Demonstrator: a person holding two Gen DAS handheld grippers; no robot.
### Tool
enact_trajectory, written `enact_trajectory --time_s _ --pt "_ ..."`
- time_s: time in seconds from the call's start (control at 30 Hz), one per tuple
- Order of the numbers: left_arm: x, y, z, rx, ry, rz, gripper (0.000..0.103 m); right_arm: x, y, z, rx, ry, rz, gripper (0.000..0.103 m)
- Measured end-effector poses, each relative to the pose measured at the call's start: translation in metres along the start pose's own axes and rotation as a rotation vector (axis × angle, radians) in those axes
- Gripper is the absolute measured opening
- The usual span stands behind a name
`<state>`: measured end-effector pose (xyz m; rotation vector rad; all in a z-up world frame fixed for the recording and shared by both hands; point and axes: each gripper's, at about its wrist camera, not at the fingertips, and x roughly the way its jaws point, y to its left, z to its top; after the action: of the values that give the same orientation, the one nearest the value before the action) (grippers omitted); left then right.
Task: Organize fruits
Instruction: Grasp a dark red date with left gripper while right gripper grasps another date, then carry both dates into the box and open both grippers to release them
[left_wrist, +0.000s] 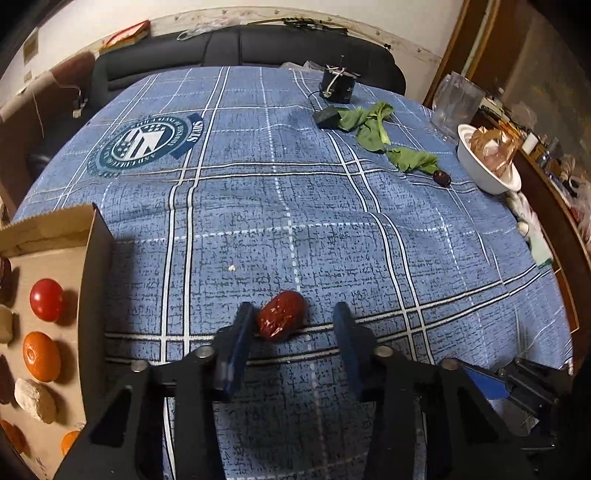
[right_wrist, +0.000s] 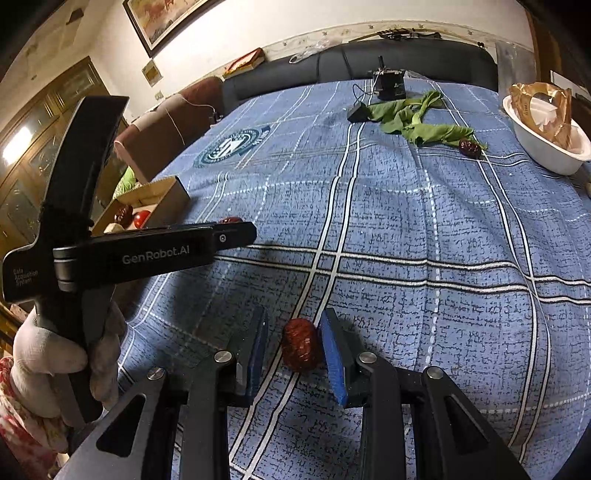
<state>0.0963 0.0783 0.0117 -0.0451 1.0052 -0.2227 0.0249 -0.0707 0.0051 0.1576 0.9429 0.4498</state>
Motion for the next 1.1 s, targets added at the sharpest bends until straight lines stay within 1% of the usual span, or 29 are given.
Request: enact_trajectory --time_s 0.03,0.1,0.17,0.23,0.27,0.3,0.43,0.6,0.73,0.83,0.9,0.97,1.1 --pt "0.000 -0.001 -0.001 0.006 -0.006 0.014 0.026 0.000 0.001 0.000 -0.005 -0.003 -0.003 0.033" --pt "0.000 0.000 -0.002 -0.003 -0.016 0.013 0.026 0.000 0.003 -0.001 -0.023 -0.004 -0.017 0.032" --pt "-0.002 0.000 -0.004 -0.012 -0.025 0.018 0.026 0.001 0.009 -0.002 -0.058 -0.005 -0.048 0.031" --pt "-0.006 -0.001 -0.006 -0.011 -0.032 0.027 0.026 0.002 0.018 -0.004 -0.108 -0.005 -0.107 0.026" --pt "-0.009 -0.002 -0.008 -0.006 -0.037 0.032 0.026 0.002 0.020 -0.006 -0.121 -0.005 -0.122 0.022" --pt "-0.013 -0.002 -0.009 -0.002 -0.043 0.036 0.026 0.002 0.022 -0.006 -0.128 -0.004 -0.130 0.022" --pt "-0.034 -0.005 -0.017 0.002 -0.083 0.044 0.026 -0.003 0.021 -0.007 -0.114 -0.019 -0.117 0.022" --pt "-0.068 -0.008 -0.030 0.005 -0.146 0.050 0.026 -0.023 0.018 -0.003 -0.076 -0.095 -0.037 0.022" --pt "-0.100 0.000 -0.045 -0.030 -0.195 0.032 0.026 -0.030 0.018 -0.002 -0.041 -0.112 0.035 0.022" --pt "-0.117 0.010 -0.060 -0.068 -0.216 0.024 0.026 -0.031 0.019 -0.003 -0.028 -0.113 0.054 0.022" --pt "-0.129 0.020 -0.071 -0.099 -0.233 0.035 0.026 -0.031 0.020 -0.003 -0.017 -0.115 0.059 0.022" --pt "-0.141 0.036 -0.086 -0.142 -0.250 0.048 0.026 -0.033 0.020 -0.004 -0.012 -0.121 0.056 0.022" --pt "-0.155 0.071 -0.107 -0.232 -0.258 0.071 0.026 -0.035 0.023 -0.007 0.016 -0.119 0.099 0.022"
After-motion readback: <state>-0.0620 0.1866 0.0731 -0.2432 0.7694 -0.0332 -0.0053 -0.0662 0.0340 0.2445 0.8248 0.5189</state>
